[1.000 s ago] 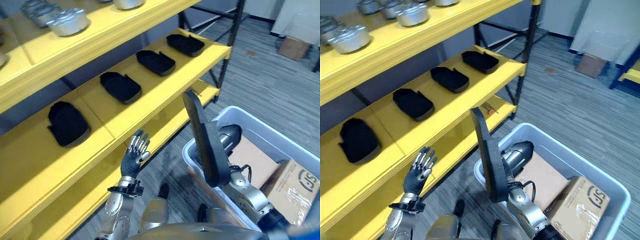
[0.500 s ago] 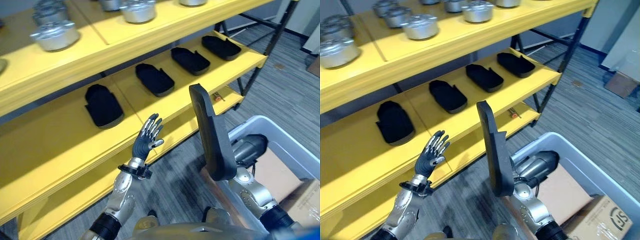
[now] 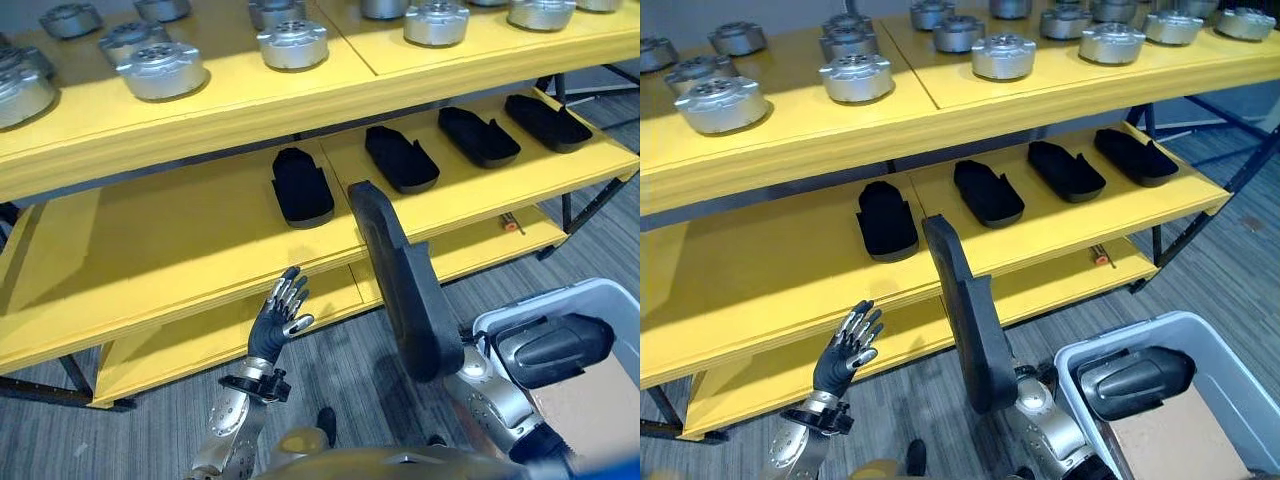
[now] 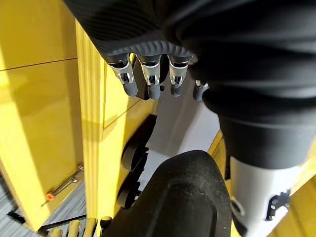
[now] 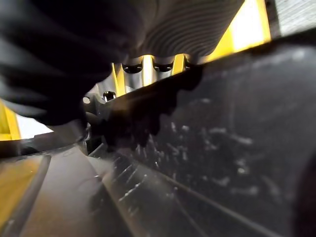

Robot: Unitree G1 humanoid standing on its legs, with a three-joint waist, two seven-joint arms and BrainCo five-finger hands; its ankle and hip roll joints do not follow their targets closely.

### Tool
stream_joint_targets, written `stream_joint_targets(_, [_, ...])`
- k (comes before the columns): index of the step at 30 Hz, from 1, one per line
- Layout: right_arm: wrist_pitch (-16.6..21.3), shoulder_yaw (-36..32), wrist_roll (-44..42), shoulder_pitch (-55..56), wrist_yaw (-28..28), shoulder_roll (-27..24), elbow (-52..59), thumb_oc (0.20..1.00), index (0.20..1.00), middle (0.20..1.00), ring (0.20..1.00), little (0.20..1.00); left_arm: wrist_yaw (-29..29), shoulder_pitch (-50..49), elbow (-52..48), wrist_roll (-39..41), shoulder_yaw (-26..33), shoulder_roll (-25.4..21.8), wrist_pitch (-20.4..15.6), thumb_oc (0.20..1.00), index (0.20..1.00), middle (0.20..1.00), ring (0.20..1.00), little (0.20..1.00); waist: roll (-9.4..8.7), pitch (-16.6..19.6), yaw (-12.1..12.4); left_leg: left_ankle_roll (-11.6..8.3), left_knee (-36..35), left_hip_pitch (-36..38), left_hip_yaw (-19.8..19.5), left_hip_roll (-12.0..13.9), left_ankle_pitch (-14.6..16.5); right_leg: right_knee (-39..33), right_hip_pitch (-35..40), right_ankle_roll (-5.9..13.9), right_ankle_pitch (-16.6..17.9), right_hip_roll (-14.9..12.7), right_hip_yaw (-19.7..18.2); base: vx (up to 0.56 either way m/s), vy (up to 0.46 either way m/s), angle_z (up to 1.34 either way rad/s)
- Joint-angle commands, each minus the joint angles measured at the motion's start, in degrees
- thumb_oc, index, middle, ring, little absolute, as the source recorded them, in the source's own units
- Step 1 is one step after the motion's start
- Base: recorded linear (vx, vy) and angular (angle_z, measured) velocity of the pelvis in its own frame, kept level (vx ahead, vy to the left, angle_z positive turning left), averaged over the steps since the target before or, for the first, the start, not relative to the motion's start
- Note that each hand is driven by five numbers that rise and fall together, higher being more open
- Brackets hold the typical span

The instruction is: Move parts from the plastic box to the shelf.

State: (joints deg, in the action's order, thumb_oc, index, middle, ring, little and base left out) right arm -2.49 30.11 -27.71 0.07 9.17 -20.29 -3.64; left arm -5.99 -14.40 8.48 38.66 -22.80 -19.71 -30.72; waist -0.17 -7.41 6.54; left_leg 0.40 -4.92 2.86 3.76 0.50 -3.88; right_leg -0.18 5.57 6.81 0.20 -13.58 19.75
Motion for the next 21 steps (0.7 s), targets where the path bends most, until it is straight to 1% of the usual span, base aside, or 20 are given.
stream_joint_targets(1, [2.95, 2.22, 1.86, -4.73, -0.79, 0.22, 5.41, 0.2, 0.2, 0.2, 0.2, 0.2, 1.54, 3.53, -4.8, -2.86, 1.02, -1.31, -4.54, 1.0, 1.0, 1.0, 1.0, 1.0, 0.16, -0.22, 0.61, 0.54, -0.08, -0.03, 1.59, 1.06, 0.69, 1.1, 1.23, -2.66, 0.5, 3.7, 1.76, -0.08, 0.217, 0.11])
stream_joint_targets(6, [1.56, 4.49, 1.02, -6.8, -0.84, 1.57, 3.87, 0.2, 0.2, 0.2, 0.2, 0.2, 2.88, 4.45, -4.94, -3.88, 0.45, -1.25, -3.78, 1.0, 1.0, 1.0, 1.0, 1.0, -0.04, 0.44, 2.14, 1.85, -0.08, -0.19, 2.6, -0.55, 1.37, -0.68, 0.67, -0.38, 3.57, 1.46, 2.93, -0.07, 0.175, 0.09])
stream_joint_targets(7, [1.63, 4.95, 0.8, -7.21, -0.72, 2.0, 3.61, 0.2, 0.2, 0.2, 0.2, 0.2, 2.95, 4.65, -4.69, -3.83, 0.36, -1.28, -3.63, 1.0, 1.0, 1.0, 1.0, 1.0, -0.07, 0.59, 2.54, 2.11, -0.08, -0.24, 3.02, -0.85, 1.57, -0.5, 0.35, -0.07, 3.97, 0.98, 3.49, -0.06, 0.227, 0.12])
stream_joint_targets(8, [1.23, 5.61, 0.93, -7.84, -0.49, 2.85, 3.56, 0.2, 0.2, 0.2, 0.2, 0.2, 2.81, 4.84, -4.37, -3.92, 0.33, -1.3, -3.31, 1.0, 1.0, 1.0, 1.0, 1.0, -0.14, 0.64, 3.46, 2.03, -0.08, 0.35, 4.12, -1.1, 2.61, 1.04, -0.09, 0.73, 4.4, -0.07, 5.06, -0.03, 0.168, 0.1])
stream_joint_targets(9, [1.15, 5.66, 0.95, -7.92, -0.41, 2.95, 3.57, 0.2, 0.2, 0.2, 0.2, 0.2, 2.83, 4.87, -4.36, -3.96, 0.34, -1.32, -3.28, 1.0, 1.0, 1.0, 1.0, 1.0, -0.16, 0.57, 3.56, 2.08, -0.08, 0.44, 4.29, -1.16, 2.7, 1.38, -0.21, 0.87, 4.48, -0.27, 5.15, -0.07, 0.171, 0.06])
stream_joint_targets(10, [0.38, 5.93, 0.75, -8.43, 0.0, 3.44, 3.54, 0.2, 0.2, 0.2, 0.2, 0.2, 2.98, 5.07, -4.29, -4.4, 0.36, -1.29, -3.13, 1.0, 1.0, 1.0, 1.0, 1.0, -0.1, 0.42, 3.96, 2.6, -0.08, 0.1, 5.35, -1.32, 2.16, 3.16, -1.1, 0.54, 5.38, -1.14, 6.8, -0.03, 0.098, 0.01])
stream_joint_targets(11, [-0.2, 6.26, 0.34, -8.8, 0.25, 3.73, 3.38, 0.2, 0.2, 0.2, 0.2, 0.2, 3.12, 5.23, -4.17, -4.72, 0.35, -1.32, -3.01, 1.0, 1.0, 1.0, 1.0, 1.0, -0.13, 0.42, 4.21, 2.45, -0.08, 0.69, 5.28, -1.39, 3.02, 4.51, -1.0, 1.02, 4.3, -1.13, 6.49, -0.04, 0.121, -0.03])
stream_joint_targets(12, [-0.72, 6.59, -0.31, -9.39, 0.48, 3.96, 3.06, 0.2, 0.2, 0.2, 0.2, 0.2, 3.28, 5.77, -3.99, -5.08, 0.27, -1.37, -2.77, 1.0, 1.0, 1.0, 1.0, 1.0, -0.1, 0.28, 4.21, 2.85, -0.08, 0.61, 5.18, -1.59, 3.06, 6.11, -1.49, 0.44, 2.95, -0.22, 6.01, 0.03, 0.06, -0.1])
stream_joint_targets(13, [-0.74, 6.61, -0.35, -9.46, 0.49, 3.98, 3.01, 0.2, 0.2, 0.2, 0.2, 0.2, 3.31, 5.86, -3.96, -5.1, 0.27, -1.38, -2.74, 1.0, 1.0, 1.0, 1.0, 1.0, -0.11, 0.26, 4.19, 2.89, -0.08, 0.58, 5.13, -1.61, 3.07, 6.36, -1.6, 0.33, 2.69, -0.07, 5.88, -0.06, 0.055, -0.12])
stream_joint_targets(14, [-0.38, 6.84, -0.55, -9.78, 0.68, 3.87, 2.8, 0.2, 0.2, 0.2, 0.2, 0.2, 3.69, 6.4, -3.7, -4.89, -0.24, -1.46, -2.8, 1.0, 1.0, 1.0, 1.0, 1.0, -0.09, 0.25, 3.57, 3.68, -0.08, -0.33, 4.3, -1.95, 2.24, 6.93, -2.83, -0.99, 1.96, 2.19, 4.72, -0.03, 0.014, -0.09])
stream_joint_targets(15, [-0.08, 7.06, -0.87, -9.78, 0.81, 3.77, 2.74, 0.2, 0.2, 0.2, 0.2, 0.2, 3.73, 6.72, -3.43, -4.52, -0.62, -1.48, -2.77, 1.0, 1.0, 1.0, 1.0, 1.0, -0.24, 0.15, 3.05, 3.81, -0.08, -0.36, 3.18, -2.4, 2.28, 6.89, -2.91, -1.98, 0.4, 4.63, 2.96, 0.03, 0.002, 0.05])
stream_joint_targets(16, [-0.15, 7.45, -1.11, -9.33, 0.7, 3.4, 3.56, 0.2, 0.2, 0.2, 0.2, 0.2, 4.5, 6.67, -3.81, -4.94, -0.98, -1.45, -2.39, 1.0, 1.0, 1.0, 1.0, 1.0, -0.72, 0.21, 2.39, 3.66, -0.08, -0.1, 1.72, -3.23, 2.36, 5.51, -2.13, -3.43, -1.15, 8.26, 0.91, 0.15, -0.032, 0.28])
stream_joint_targets(17, [-0.46, 7.77, -1.38, -8.92, 1.27, 3.15, 4.53, 0.2, 0.2, 0.2, 0.2, 0.2, 6.43, 6.4, -4.22, -6.71, -1.3, -1.19, -2.36, 1.0, 1.0, 1.0, 1.0, 1.0, -1.19, 0.37, 1.81, 3.48, -0.08, 0.01, 0.41, -4.08, 2.34, 3.58, -1.58, -4.22, -0.91, 10.69, -1.1, 0.17, -0.04, 0.53])
stream_joint_targets(19, [-0.26, 8.12, -1.33, -8.26, 1.49, 2.98, 4.8, 0.2, 0.2, 0.2, 0.2, 0.2, 9.08, 5.97, -4.31, -7.96, -1.91, -0.56, -2.73, 1.0, 1.0, 1.0, 1.0, 1.0, -1.92, 0.35, 0.82, 3.36, -0.08, 0.69, -1.8, -5.47, 2.65, -0.12, -0.67, -4.88, 0.5, 13.69, -5.74, 0.15, -0.036, 0.76])
stream_joint_targets(21, [0.25, 8.13, -1.22, -7.56, 1.5, 2.9, 4.91, 0.2, 0.2, 0.2, 0.2, 0.2, 9.05, 5.58, -4.29, -7.46, -2.28, 0.23, -1.95, 1.0, 1.0, 1.0, 1.0, 1.0, -2.28, 0.6, -0.38, 3.41, -0.08, 0.84, -4.0, -6.43, 2.61, -2.47, -0.7, -5.2, 2.01, 15.7, -10.55, 0.13, -0.041, 0.58])
